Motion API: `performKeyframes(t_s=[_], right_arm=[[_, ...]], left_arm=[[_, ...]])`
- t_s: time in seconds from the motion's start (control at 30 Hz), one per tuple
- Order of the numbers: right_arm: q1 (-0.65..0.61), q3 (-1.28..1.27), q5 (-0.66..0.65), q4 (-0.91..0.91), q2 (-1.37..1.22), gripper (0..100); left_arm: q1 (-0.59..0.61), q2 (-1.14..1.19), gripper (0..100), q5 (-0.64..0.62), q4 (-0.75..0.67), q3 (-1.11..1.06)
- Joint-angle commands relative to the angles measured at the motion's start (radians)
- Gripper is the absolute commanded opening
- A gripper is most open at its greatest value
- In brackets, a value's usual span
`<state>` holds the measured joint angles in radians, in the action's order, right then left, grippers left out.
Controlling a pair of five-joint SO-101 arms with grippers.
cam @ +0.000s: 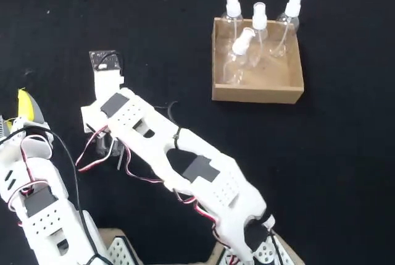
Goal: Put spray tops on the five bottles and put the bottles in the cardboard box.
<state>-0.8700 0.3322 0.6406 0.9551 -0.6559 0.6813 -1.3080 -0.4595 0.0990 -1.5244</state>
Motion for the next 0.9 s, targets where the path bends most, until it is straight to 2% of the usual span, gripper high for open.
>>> performKeyframes(t_s=[0.0, 0.2, 0.37, 0.77, 0.87], right_arm=[[-0.002, 0.061, -0.012, 0.021, 0.021, 38.2], [-0.006, 0.156, -0.023, 0.133, 0.018, 38.2], [-0.052, 0.156, -0.104, 0.138, 0.016, 38.2], [-0.008, 0.165, -0.101, 0.137, -0.09, 38.1], [-0.006, 0.165, -0.101, 0.137, -0.087, 32.8]], left_arm=[[0.007, -0.003, 24, -0.009, -0.026, 0.039], [0.007, -0.003, 24, -0.009, -0.026, 0.039], [0.015, -0.005, 24, -0.008, -0.026, 0.039], [0.015, -0.005, 24, -0.008, -0.026, 0.039], [0.015, -0.003, 24, -0.008, -0.026, 0.039]])
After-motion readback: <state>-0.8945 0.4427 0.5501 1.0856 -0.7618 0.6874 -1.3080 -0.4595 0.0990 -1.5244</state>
